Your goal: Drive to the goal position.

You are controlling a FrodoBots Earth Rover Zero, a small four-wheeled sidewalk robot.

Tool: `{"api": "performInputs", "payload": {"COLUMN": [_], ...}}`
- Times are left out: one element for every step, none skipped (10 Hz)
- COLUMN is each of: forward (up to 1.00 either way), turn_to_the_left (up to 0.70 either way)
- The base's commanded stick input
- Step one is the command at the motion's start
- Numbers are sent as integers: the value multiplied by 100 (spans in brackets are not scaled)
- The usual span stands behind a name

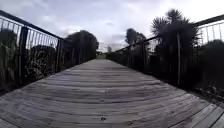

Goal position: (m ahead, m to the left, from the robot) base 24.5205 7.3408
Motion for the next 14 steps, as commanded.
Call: {"api": "performInputs", "payload": {"forward": [7,7,7,7,7,7,7,7,7,7,7,7,7,7], "turn_to_the_left": [0,0,0,0,0,0,0,0,0,0,0,0,0,0]}}
